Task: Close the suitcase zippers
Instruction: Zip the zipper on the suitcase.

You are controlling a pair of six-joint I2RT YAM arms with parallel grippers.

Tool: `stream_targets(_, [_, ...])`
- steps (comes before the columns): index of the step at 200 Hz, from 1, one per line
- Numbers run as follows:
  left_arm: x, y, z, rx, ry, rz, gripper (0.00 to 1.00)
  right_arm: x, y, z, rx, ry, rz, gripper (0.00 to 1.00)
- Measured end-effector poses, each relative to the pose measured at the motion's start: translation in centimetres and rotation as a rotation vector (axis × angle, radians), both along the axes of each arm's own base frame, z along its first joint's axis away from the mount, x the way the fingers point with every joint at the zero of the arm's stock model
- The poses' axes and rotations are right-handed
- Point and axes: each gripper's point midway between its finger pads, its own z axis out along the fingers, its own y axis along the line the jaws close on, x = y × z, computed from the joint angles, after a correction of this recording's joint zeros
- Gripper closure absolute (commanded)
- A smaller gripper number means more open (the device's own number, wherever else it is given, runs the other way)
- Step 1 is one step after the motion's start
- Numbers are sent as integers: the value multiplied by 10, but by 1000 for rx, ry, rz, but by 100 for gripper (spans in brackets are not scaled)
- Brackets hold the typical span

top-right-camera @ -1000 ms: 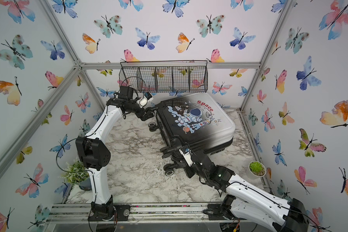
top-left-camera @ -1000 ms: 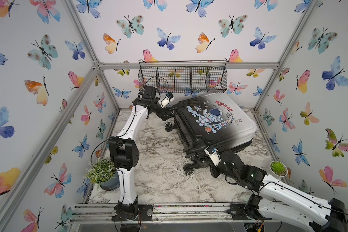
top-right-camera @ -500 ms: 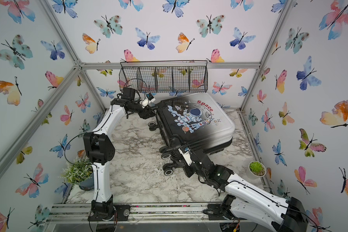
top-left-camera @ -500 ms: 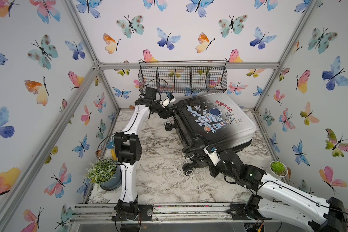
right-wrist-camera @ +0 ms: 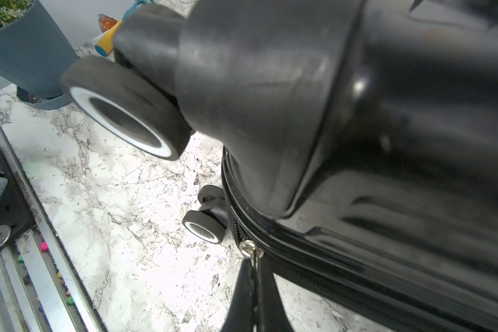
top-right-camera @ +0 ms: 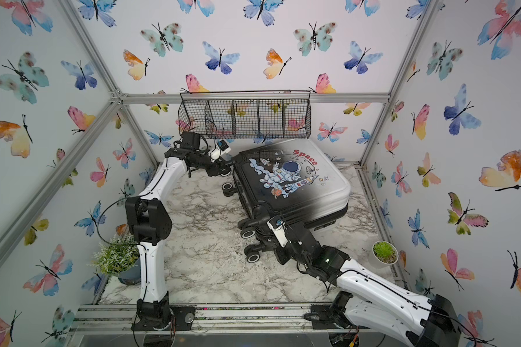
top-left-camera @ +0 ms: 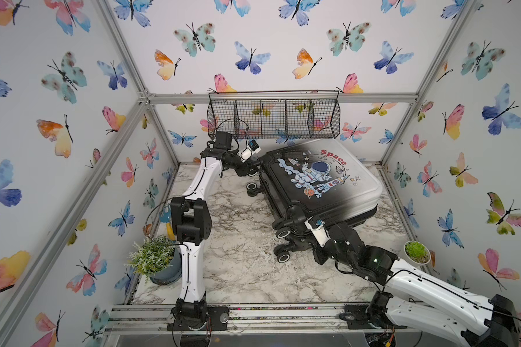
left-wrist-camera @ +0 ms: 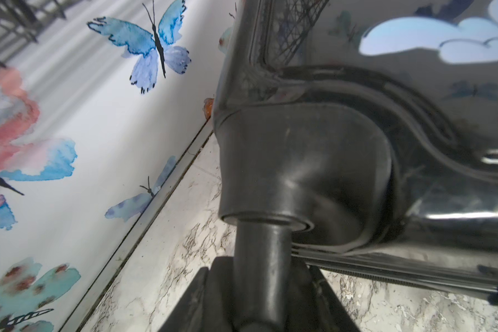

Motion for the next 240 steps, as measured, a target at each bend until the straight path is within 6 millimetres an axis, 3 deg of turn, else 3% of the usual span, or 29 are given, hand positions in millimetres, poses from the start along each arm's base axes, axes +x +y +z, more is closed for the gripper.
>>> stream_targets(19, [0, 2, -1, 3, -2, 4, 79, 0, 0, 0, -2, 2, 1, 97])
stream_targets(43, [0, 3, 0, 5, 2, 13, 100, 0, 1, -2, -6, 6, 5, 97])
stream_targets(82, [3, 14, 4, 34, 23, 110, 100, -1, 10, -1, -25, 12, 57, 97])
stream_targets(110, [-6, 30, 2, 60, 98, 220, 100, -5, 12, -1, -35, -5, 90, 97])
stream_targets(179, [-46, 78, -3, 187, 282, 519, 100, -18, 21, -3, -16, -82, 116, 97])
stream_targets(240, [-106, 101, 14, 189, 427, 699, 100, -37, 38, -2, 54, -105, 183, 97])
